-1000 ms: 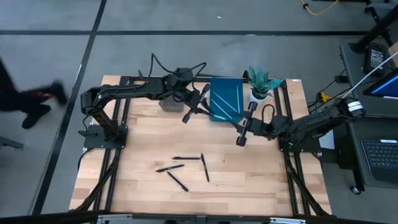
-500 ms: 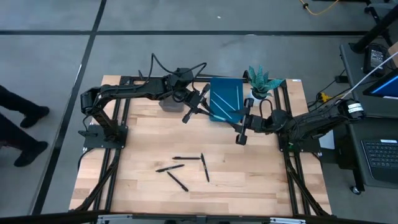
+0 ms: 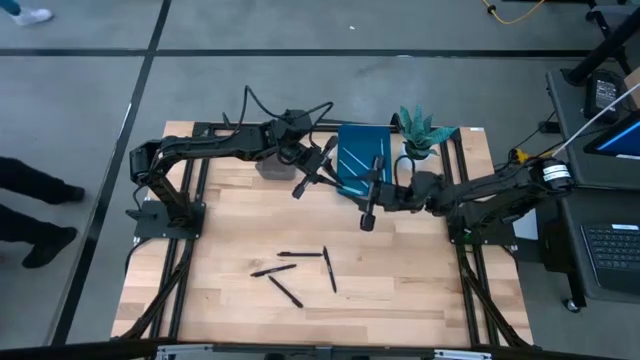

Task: Sort pens & pencils
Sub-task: Put the light blue pencil into the blue bin

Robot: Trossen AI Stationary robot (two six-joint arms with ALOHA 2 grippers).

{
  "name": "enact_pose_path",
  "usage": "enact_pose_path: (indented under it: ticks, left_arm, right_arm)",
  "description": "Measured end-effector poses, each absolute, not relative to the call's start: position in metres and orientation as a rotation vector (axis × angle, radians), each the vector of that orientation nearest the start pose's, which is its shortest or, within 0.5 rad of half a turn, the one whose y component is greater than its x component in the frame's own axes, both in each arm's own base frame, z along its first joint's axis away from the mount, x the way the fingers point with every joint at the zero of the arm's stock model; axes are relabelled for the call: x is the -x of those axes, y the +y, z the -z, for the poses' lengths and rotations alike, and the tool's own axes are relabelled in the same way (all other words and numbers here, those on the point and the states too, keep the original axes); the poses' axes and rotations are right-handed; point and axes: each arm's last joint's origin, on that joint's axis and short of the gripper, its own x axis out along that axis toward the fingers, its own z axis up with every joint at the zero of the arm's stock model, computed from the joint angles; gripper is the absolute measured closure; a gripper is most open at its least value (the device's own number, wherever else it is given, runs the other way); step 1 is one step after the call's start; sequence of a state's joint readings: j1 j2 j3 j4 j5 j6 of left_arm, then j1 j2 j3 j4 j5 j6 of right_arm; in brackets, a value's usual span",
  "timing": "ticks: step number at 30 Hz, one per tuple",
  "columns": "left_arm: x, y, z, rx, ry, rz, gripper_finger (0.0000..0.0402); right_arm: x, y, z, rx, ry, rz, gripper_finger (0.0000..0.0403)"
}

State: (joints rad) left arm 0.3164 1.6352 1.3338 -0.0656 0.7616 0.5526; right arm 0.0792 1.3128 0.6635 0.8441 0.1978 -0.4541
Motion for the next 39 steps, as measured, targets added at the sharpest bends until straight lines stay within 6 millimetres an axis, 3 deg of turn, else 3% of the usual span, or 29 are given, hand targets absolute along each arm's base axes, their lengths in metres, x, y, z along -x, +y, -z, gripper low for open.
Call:
enact_pose_path:
  ticks: [13, 22, 29, 39]
  left_arm:
    - [-0.3581, 0.0989, -0.3182, -0.345, 0.201, 0.509, 0.0384]
    - [-0.3571, 0.1009, -0.3173, -0.34, 0.214, 0.501, 0.0384]
    - [-0.3574, 0.0996, -0.3174, -0.333, 0.216, 0.501, 0.0373]
    - [-0.3611, 0.0917, -0.3149, -0.337, 0.283, 0.399, 0.0308]
  right_arm:
    - [-0.2787, 0.0157, -0.2776, 0.425, -0.145, 0.18, 0.0253]
    - [-0.2789, 0.0151, -0.2751, 0.476, -0.109, 0.205, 0.038]
    - [-0.2789, 0.0151, -0.2751, 0.475, -0.109, 0.205, 0.0367]
    - [-0.2788, 0.0145, -0.2746, 0.479, -0.101, 0.212, 0.038]
